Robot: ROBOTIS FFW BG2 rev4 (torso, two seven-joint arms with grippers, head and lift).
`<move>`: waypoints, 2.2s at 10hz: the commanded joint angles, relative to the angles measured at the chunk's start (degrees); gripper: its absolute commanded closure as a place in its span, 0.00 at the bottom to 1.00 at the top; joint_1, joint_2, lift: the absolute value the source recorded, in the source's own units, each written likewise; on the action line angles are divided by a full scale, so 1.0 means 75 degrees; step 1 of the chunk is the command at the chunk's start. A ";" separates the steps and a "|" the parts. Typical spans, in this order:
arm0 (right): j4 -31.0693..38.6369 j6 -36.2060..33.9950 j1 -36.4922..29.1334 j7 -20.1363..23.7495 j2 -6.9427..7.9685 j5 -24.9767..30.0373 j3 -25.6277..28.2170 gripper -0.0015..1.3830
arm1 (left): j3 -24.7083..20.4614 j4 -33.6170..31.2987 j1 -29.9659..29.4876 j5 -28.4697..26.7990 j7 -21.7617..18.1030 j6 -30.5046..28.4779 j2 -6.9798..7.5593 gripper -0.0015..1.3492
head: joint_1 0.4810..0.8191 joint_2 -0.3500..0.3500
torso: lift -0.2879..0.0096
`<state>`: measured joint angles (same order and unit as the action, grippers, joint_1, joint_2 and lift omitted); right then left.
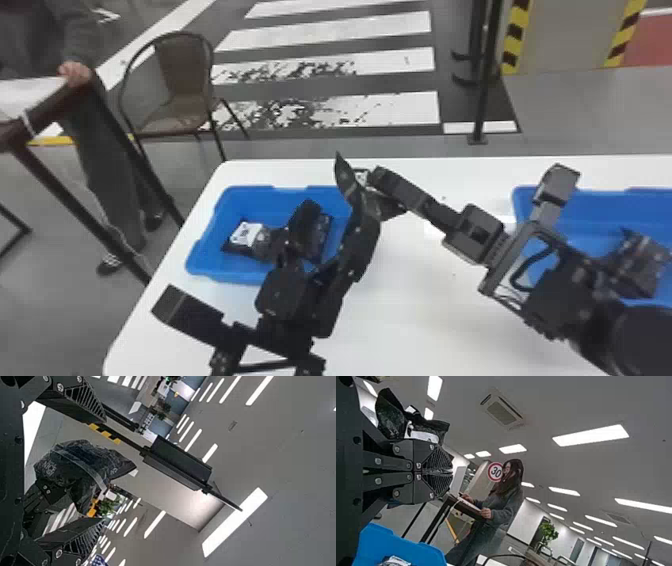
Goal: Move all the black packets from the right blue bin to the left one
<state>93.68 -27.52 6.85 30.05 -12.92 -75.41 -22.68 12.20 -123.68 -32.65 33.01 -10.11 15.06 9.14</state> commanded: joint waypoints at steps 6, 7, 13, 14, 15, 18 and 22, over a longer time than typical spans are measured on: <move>-0.0088 0.0126 0.0081 0.0001 -0.0011 -0.0244 -0.0480 0.84 | -0.0073 0.0000 0.0023 -0.0410 0.0023 -0.0020 -0.0023 0.12 | 0.63 0.88 | 0.50; -0.0107 0.0126 0.0100 -0.0011 -0.0011 -0.0244 -0.0510 0.84 | -0.0073 0.0000 0.0023 -0.0410 0.0023 -0.0057 -0.0023 0.12 | 0.63 0.88 | 0.50; -0.0107 0.0183 0.0100 0.0001 -0.0023 -0.0320 -0.0495 0.84 | 0.0033 -0.0225 -0.0221 -0.0821 0.0949 0.0280 0.0024 0.90 | 0.63 0.91 | 0.50; -0.0126 0.0201 0.0100 0.0001 -0.0023 -0.0350 -0.0495 0.84 | 0.0018 -0.0263 -0.0221 -0.0836 0.0949 0.0093 0.0024 0.90 | 0.63 0.92 | 0.50; -0.0126 0.0239 0.0100 0.0001 -0.0023 -0.0366 -0.0495 0.84 | 0.0018 -0.0319 -0.0221 -0.0943 0.0949 0.0018 0.0035 0.90 | 0.63 0.92 | 0.50; -0.0219 0.0351 0.0194 0.0001 -0.0011 -0.0411 -0.0495 0.84 | 0.0018 -0.0506 -0.0221 -0.1095 0.0949 -0.0282 0.0059 0.90 | 0.63 0.89 | 0.50; -0.0257 0.0670 0.0269 0.0001 -0.0011 -0.0472 -0.0495 0.09 | -0.0058 -0.0506 -0.0221 -0.1202 0.1066 -0.0057 0.0047 0.90 | 0.63 0.88 | 0.50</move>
<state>91.76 -22.98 8.86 30.06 -12.99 -79.04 -26.40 11.97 -127.49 -34.39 24.29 -2.22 14.38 9.50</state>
